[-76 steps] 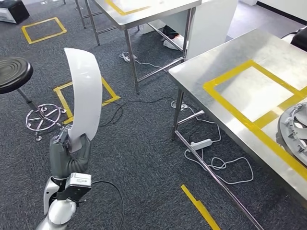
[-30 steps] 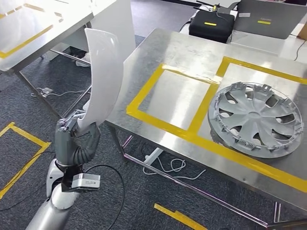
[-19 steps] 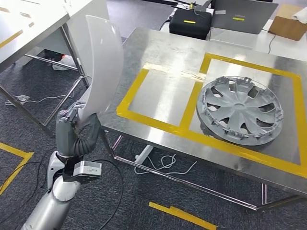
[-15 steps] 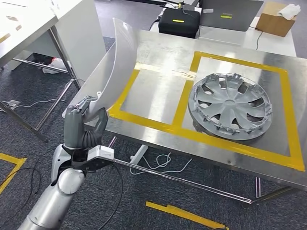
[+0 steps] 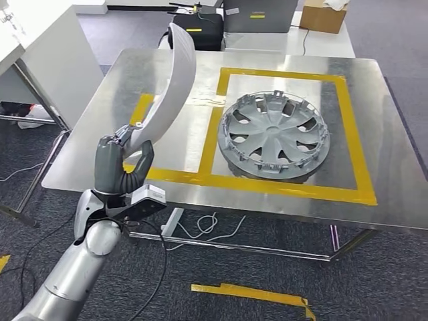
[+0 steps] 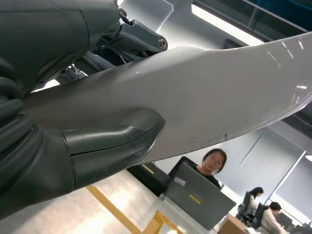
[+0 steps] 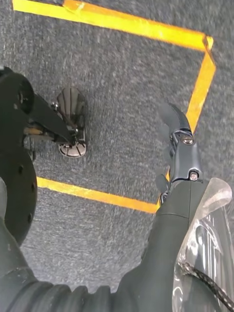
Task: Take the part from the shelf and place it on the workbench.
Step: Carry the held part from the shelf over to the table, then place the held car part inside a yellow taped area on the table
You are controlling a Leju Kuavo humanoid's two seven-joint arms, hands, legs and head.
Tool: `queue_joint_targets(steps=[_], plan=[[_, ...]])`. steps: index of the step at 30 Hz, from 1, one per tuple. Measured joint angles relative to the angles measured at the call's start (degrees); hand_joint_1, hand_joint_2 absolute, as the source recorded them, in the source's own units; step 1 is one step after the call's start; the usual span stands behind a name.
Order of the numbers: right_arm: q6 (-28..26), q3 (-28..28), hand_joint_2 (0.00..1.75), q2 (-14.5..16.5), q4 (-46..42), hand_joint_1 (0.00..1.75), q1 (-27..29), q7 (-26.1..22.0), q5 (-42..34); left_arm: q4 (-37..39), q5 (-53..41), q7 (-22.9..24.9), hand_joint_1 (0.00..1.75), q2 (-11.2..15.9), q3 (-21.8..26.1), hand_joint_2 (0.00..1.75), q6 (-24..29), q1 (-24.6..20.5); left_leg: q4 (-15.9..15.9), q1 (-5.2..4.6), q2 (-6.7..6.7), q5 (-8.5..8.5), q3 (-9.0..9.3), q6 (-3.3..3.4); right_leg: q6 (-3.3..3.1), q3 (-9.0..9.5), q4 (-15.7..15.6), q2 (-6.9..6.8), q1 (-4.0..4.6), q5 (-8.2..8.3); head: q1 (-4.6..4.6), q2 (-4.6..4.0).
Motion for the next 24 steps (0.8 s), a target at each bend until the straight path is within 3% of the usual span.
queue_joint_targets(steps=[2,4,6,7,9,11,13,14,16,18,20,24], plan=[[0.0,0.0,1.75,0.0,0.2,0.0,0.0,0.6,0.0,1.2,-1.4,1.5,1.75,0.0,0.0,1.75,-0.3,-1.2,-7.6,0.03,-2.4,3.54,3.45,0.86,0.21,-0.13,0.1,1.31,0.04,0.15,0.05,0.0],[0.1,-0.1,1.75,0.0,0.3,0.0,0.0,1.4,0.0,2.9,-2.9,2.5,1.75,0.0,0.1,1.75,-0.5,-2.6,-11.5,-0.04,-4.16,4.33,5.09,1.31,0.75,-0.69,0.1,2.36,-0.17,0.46,0.03,0.0],[0.5,-0.2,1.75,0.0,0.3,0.0,0.2,2.3,0.1,4.8,-5.0,3.4,1.75,-0.1,0.1,1.75,-0.6,-4.0,-12.4,-0.09,-3.56,4.35,5.3,1.44,1.51,-1.17,0.0,3.2,-0.46,0.8,-0.06,0.0],[0.9,-0.3,1.75,0.0,0.2,0.0,0.4,2.6,0.1,5.8,-6.1,3.9,1.75,-0.1,0.1,1.75,-0.7,-4.7,-12.8,-0.02,-3.05,4.59,5.41,1.58,1.84,-1.46,0.1,2.61,-0.43,0.68,-0.01,0.0],[2.5,-0.5,1.75,0.0,0.0,0.0,0.5,2.9,0.1,7.7,-8.0,4.9,1.75,-0.2,0.1,1.75,-1.1,-5.8,-13.5,0.23,-1.97,5.08,5.67,2.0,2.4,-3.07,2.9,-0.29,-0.24,-1.2,0.35,0.0],[5.1,-0.7,1.75,-0.2,0.1,0.0,0.2,2.3,0.1,10.3,-11.2,7.1,1.75,-0.1,0.0,1.75,-1.9,-7.2,-13.6,0.13,-0.89,5.15,5.62,2.25,2.9,-6.44,9.8,-2.93,-0.29,-4.57,0.68,0.0],[7.0,-0.9,1.75,-0.8,0.5,0.0,-0.1,1.4,0.1,14.0,-15.1,9.6,1.75,-0.2,-0.4,1.75,-2.7,-9.0,-13.6,0.09,0.0,5.14,5.52,2.26,3.32,-8.81,14.8,-3.52,-0.51,-5.94,0.69,0.0],[7.1,-0.9,1.75,-1.2,1.0,0.0,-0.2,0.9,0.1,16.1,-16.6,10.5,1.75,-0.3,-0.7,1.75,-2.9,-10.2,-13.6,0.1,0.29,5.13,5.49,2.22,3.49,-8.44,14.2,-3.62,-0.64,-5.06,0.71,0.0],[6.8,-0.9,1.75,-2.0,2.1,0.0,-0.5,0.2,0.2,19.8,-18.9,11.7,1.75,-0.7,-1.3,1.75,-3.2,-12.6,-13.3,0.14,0.68,4.95,5.49,1.93,3.71,-4.87,7.6,-4.01,-0.9,-1.63,0.7,0.0],[6.4,-0.9,1.75,-2.6,3.2,0.0,-0.9,-0.5,0.3,22.8,-20.8,13.1,1.75,-0.9,-1.8,1.75,-3.7,-14.8,-12.8,-0.07,0.9,4.62,5.3,1.33,3.46,-1.3,1.5,-4.43,-0.85,0.05,0.69,0.0],[6.1,-0.9,1.75,-3.1,4.4,0.0,-1.2,-0.9,0.4,25.6,-22.6,14.6,1.75,-1.1,-2.3,1.75,-4.4,-16.9,-12.5,-0.34,1.04,4.39,5.09,0.93,2.84,-0.34,0.0,-4.44,-0.72,-0.15,0.66,0.0],[5.3,-0.9,1.75,-4.7,7.0,0.0,-1.3,-1.4,0.4,34.2,-27.2,18.9,1.75,-1.8,-4.0,1.75,-7.5,-22.9,-12.5,-0.36,1.09,4.59,5.07,2.04,2.44,-0.48,-0.1,-4.2,-0.67,0.05,0.62,0.0]])
